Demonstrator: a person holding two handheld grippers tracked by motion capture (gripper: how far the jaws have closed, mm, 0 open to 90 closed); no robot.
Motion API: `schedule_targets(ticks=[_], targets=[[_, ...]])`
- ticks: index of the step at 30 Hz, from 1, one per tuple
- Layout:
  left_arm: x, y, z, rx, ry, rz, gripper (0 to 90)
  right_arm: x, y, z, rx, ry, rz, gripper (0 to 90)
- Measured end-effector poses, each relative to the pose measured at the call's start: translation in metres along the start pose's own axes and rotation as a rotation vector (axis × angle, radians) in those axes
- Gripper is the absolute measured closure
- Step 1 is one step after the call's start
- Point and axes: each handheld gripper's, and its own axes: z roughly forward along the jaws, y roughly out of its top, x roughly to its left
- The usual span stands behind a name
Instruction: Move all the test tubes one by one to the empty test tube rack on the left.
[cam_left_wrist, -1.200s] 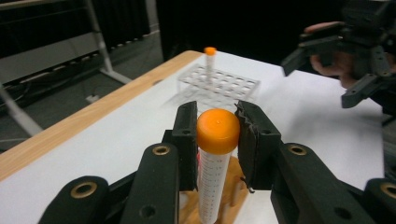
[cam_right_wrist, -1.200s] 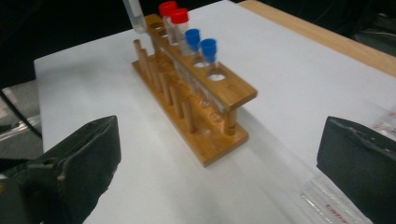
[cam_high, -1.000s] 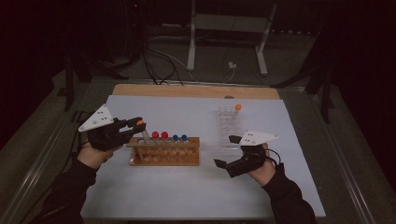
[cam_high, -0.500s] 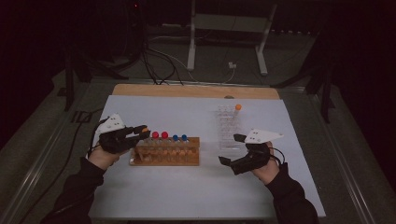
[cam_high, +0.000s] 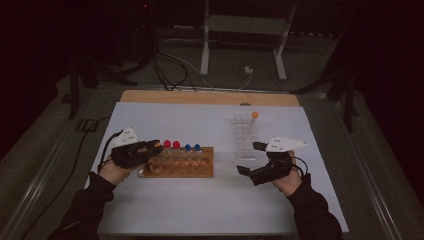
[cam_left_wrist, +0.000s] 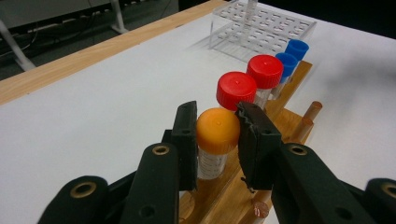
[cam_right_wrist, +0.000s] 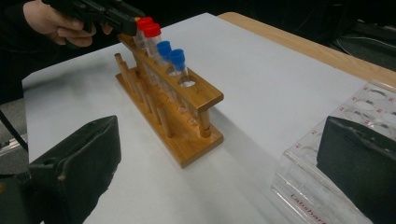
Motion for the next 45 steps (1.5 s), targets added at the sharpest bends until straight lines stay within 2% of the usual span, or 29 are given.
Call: schedule_targets(ticks=[3,6,10,12,15,19,20,22,24,27,28,30,35,38,41,45], targets=[[0.0,0.001,-0.001,0.011,-0.014,-0.001,69.5,-0.003,0.002,-0.001,0.0,0.0,-0.003,0.0],[-0.002,0.002,-0.005,0.005,-0.047,-0.004,48.7,-0.009,0.005,-0.004,-0.007,-0.01,-0.001,0.0],[-0.009,0.004,-0.011,-0.01,-0.056,0.001,23.3,-0.024,0.008,-0.007,-0.013,-0.034,0.007,0.0],[-0.013,0.006,-0.015,-0.027,-0.085,-0.001,16.1,-0.036,0.008,-0.007,-0.008,-0.06,0.007,0.0],[-0.022,0.006,-0.018,-0.024,-0.119,0.01,7.3,-0.058,0.006,-0.004,-0.011,-0.103,0.033,1.3],[-0.03,0.006,-0.018,-0.02,-0.131,0.016,3.7,-0.088,0.001,0.007,-0.001,-0.175,0.096,7.3],[-0.031,0.005,-0.019,-0.023,-0.138,0.02,3.7,-0.095,-0.001,0.01,0.004,-0.182,0.111,13.2],[-0.032,0.005,-0.02,-0.025,-0.13,0.02,3.7,-0.106,-0.004,0.017,0.009,-0.21,0.142,18.4],[-0.033,0.006,-0.022,-0.035,-0.134,0.015,3.7,-0.116,-0.007,0.026,0.021,-0.238,0.161,27.6],[-0.033,0.006,-0.024,-0.046,-0.132,0.016,3.7,-0.128,-0.012,0.037,0.037,-0.271,0.163,41.5],[-0.033,0.006,-0.025,-0.045,-0.13,0.017,3.7,-0.131,-0.013,0.04,0.041,-0.284,0.149,44.8],[-0.033,0.005,-0.025,-0.047,-0.13,0.018,3.7,-0.136,-0.014,0.047,0.052,-0.296,0.151,50.8],[-0.033,0.005,-0.024,-0.041,-0.137,0.019,3.7,-0.145,-0.013,0.061,0.067,-0.318,0.157,58.0],[-0.033,0.004,-0.023,-0.036,-0.14,0.019,3.7,-0.145,-0.01,0.066,0.068,-0.307,0.155,64.3],[-0.032,0.004,-0.022,-0.032,-0.138,0.017,3.7,-0.145,-0.007,0.072,0.1,-0.331,0.135,73.2],[-0.033,0.004,-0.021,-0.029,-0.137,0.015,3.7,-0.145,-0.003,0.073,0.122,-0.343,0.125,74.9]])
